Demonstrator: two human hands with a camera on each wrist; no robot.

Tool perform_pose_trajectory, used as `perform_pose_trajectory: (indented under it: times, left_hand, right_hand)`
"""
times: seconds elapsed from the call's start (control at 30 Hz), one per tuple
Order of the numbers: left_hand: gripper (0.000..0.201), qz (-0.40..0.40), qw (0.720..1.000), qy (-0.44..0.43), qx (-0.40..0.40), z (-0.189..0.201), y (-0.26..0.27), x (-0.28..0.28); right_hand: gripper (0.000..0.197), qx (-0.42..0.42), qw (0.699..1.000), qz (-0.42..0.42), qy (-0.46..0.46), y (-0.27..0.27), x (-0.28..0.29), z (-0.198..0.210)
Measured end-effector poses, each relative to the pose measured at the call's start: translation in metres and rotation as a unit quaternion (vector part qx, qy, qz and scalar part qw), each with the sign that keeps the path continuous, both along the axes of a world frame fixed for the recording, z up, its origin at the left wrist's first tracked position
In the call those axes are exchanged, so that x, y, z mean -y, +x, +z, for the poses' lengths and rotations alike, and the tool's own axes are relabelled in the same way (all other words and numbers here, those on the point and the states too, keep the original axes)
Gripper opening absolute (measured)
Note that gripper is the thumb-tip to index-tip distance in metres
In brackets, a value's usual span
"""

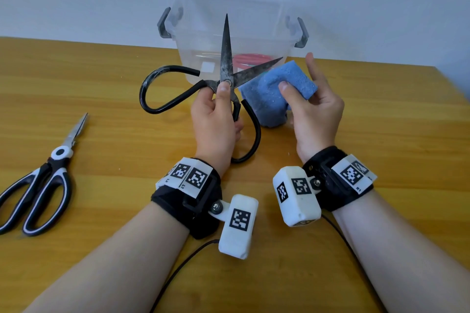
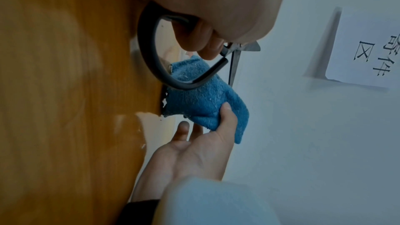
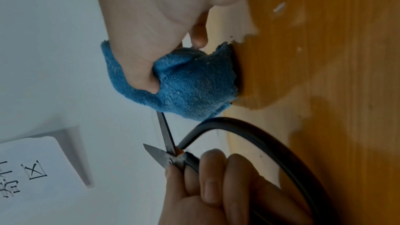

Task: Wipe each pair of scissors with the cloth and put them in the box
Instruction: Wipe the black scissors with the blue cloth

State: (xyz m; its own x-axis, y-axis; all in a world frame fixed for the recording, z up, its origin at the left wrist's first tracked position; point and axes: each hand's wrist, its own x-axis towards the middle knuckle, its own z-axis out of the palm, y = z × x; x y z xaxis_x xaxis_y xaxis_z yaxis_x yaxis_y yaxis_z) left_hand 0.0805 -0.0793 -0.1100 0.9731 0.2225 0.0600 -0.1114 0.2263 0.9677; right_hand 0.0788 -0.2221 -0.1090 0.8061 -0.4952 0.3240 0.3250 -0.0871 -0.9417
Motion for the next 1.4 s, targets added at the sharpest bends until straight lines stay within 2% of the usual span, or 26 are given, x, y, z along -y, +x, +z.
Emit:
perform_pose_trajectory:
  times: [0.13,0.27,0.4,0.53,0.63,0.7,0.77,0.83,0.9,0.97,1.03,1.13,1.3,1.4]
  left_hand:
    - [0.030,-0.009,1.000,0.008,0.005,-0.001,0.000,0.001]
    - [0.035,-0.017,0.999,0.031,0.018,-0.002,0.000,0.002]
    - [0.033,-0.020,0.998,0.049,0.033,-0.002,-0.001,0.002]
    - [0.035,-0.023,0.998,0.039,0.033,-0.002,0.000,0.002]
    - [0.036,-0.018,0.999,0.034,0.021,-0.004,0.001,0.002]
    - [0.036,-0.020,0.999,0.029,0.018,-0.004,0.002,0.002]
    - [0.036,-0.019,0.999,0.030,0.018,-0.004,0.001,0.002]
    - [0.035,-0.016,0.999,0.035,0.015,-0.004,0.001,0.002]
    - [0.032,-0.021,0.999,0.030,0.022,-0.003,0.001,0.001]
    - [0.033,-0.030,0.999,0.030,0.033,-0.002,-0.001,0.001]
    - [0.036,-0.051,0.997,0.039,0.043,-0.001,-0.003,0.002]
    - [0.035,-0.090,0.994,0.048,0.051,0.001,-0.006,0.003]
    - [0.032,-0.121,0.990,0.059,0.043,0.002,-0.007,0.003]
    - [0.034,-0.125,0.989,0.066,0.047,0.001,-0.007,0.002]
  right_hand:
    - [0.068,-0.012,0.999,0.031,0.020,-0.003,-0.002,0.001]
    - [0.071,0.010,0.989,0.122,0.084,-0.005,-0.007,0.004]
    - [0.067,0.014,0.959,0.231,0.162,-0.007,-0.011,0.006]
    - [0.058,-0.003,0.931,0.301,0.205,-0.008,-0.011,0.008]
    - [0.039,-0.012,0.919,0.330,0.215,-0.007,-0.009,0.006]
    - [0.034,-0.013,0.920,0.317,0.229,-0.006,-0.009,0.006]
    - [0.032,-0.005,0.933,0.265,0.244,-0.004,-0.008,0.006]
    - [0.021,0.004,0.949,0.200,0.243,-0.003,-0.006,0.006]
    - [0.010,-0.003,0.967,0.158,0.198,-0.003,-0.007,0.005]
    - [0.004,-0.025,0.984,0.149,0.098,-0.003,-0.009,0.000]
    - [0.011,-0.037,0.988,0.150,0.006,-0.004,-0.011,-0.005]
    - [0.013,-0.032,0.989,0.135,-0.055,-0.005,-0.011,-0.005]
    - [0.009,-0.017,0.993,0.110,-0.036,-0.006,-0.015,-0.001]
    - [0.020,-0.037,0.997,0.061,-0.008,-0.003,-0.017,-0.001]
